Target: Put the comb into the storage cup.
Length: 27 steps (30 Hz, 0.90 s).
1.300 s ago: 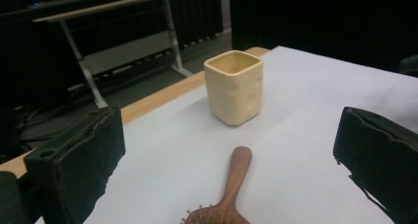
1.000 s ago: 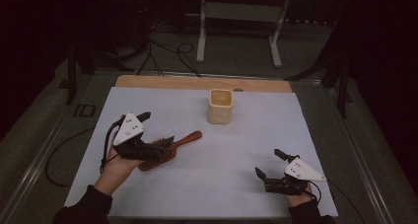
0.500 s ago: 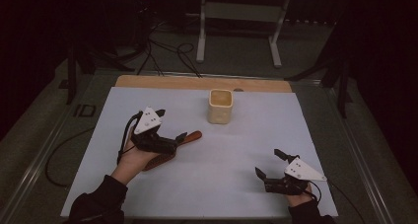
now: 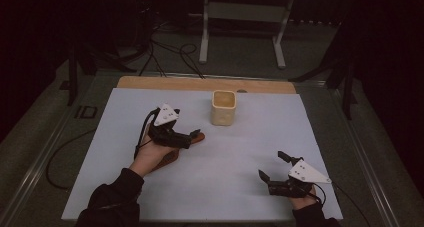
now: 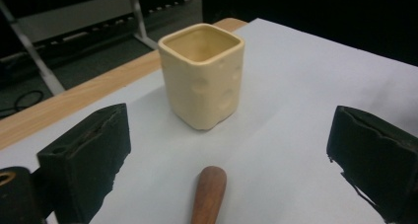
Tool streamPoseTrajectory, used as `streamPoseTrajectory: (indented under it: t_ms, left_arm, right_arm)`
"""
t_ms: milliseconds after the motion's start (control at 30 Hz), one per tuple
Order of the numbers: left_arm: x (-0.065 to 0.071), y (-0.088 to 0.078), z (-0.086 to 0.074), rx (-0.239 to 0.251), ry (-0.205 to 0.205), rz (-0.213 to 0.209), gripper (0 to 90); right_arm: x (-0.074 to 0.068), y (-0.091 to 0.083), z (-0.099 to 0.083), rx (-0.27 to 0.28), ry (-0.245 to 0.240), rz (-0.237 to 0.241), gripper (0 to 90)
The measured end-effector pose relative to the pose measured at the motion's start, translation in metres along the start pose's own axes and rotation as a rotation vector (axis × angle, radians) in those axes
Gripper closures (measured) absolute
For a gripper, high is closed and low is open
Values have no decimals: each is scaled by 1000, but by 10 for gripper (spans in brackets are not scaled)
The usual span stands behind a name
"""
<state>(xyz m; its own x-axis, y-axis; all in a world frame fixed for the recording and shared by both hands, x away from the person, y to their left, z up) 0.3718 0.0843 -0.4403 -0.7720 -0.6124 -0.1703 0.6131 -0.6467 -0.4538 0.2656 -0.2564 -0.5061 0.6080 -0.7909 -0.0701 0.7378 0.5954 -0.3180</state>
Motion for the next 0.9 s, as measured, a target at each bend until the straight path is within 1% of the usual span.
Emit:
streamPoseTrajectory:
  t_ms: [33,100,200,300,367,400,433,467,500,567,600,633,667,700,733,767,800,833,867,900]
  left_arm:
    - [0,3,0,-2,-6,-12,48]
    - [0,10,-1,-8,-16,-19,59]
    - [0,18,-3,-19,-9,-35,91]
    - [-1,28,-6,-22,-27,-57,157]
    - [-1,34,-9,-35,-43,-65,173]
    - [-1,37,-11,-49,-49,-56,183]
    - [-2,40,-12,-59,-47,-41,198]
    - [-2,42,-13,-61,-46,-40,217]
    - [-3,44,-15,-72,-47,-25,238]
    - [-5,48,-17,-78,-71,-21,321]
    - [-6,50,-19,-89,-80,-13,336]
    - [-7,52,-20,-97,-90,-20,369]
    - [-7,54,-22,-109,-91,-13,388]
    - [-8,56,-24,-125,-103,-1,402]
    - [-8,58,-25,-133,-115,-3,436]
    - [-8,60,-26,-141,-118,3,460]
    - [-9,62,-29,-163,-121,22,491]
    - [-9,64,-30,-173,-124,20,539]
    - [-10,65,-32,-178,-124,24,552]
    - [-10,67,-33,-196,-121,36,574]
  right_arm:
    - [0,0,0,0,2,1,91]
    - [0,0,0,-1,4,1,91]
    - [0,0,0,0,5,4,91]
    - [0,0,0,0,2,6,91]
    - [0,0,0,0,1,10,91]
    - [0,0,0,0,1,10,91]
    - [0,0,0,0,1,11,91]
    - [0,0,0,0,1,12,91]
    - [-1,0,0,2,4,13,91]
    - [-1,0,0,3,4,14,91]
    - [0,0,0,2,2,15,91]
    - [-1,0,0,2,4,15,91]
    - [0,0,0,0,0,15,91]
    - [-1,0,0,0,-1,16,91]
    - [-1,0,0,1,-1,17,91]
    - [-1,0,0,2,-4,18,91]
    - [-1,0,0,3,-3,19,91]
    - [-1,0,0,1,-1,20,91]
    - [-1,0,0,0,-3,20,91]
    - [-1,0,0,0,-3,21,91]
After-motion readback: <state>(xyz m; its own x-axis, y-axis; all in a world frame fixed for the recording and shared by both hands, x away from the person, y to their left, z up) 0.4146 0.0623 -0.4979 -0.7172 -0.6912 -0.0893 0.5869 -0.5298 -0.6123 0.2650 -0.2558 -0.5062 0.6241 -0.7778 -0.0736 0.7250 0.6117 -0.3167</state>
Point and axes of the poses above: each handheld gripper's, and its own axes: y roughly forward along the jaws, z roughly out of its top, x roughly to its right, the point moved 4 cm from there along y, roughly forward along the jaws, and after that the axes turned 10 degrees about y, right-handed, at the moved point
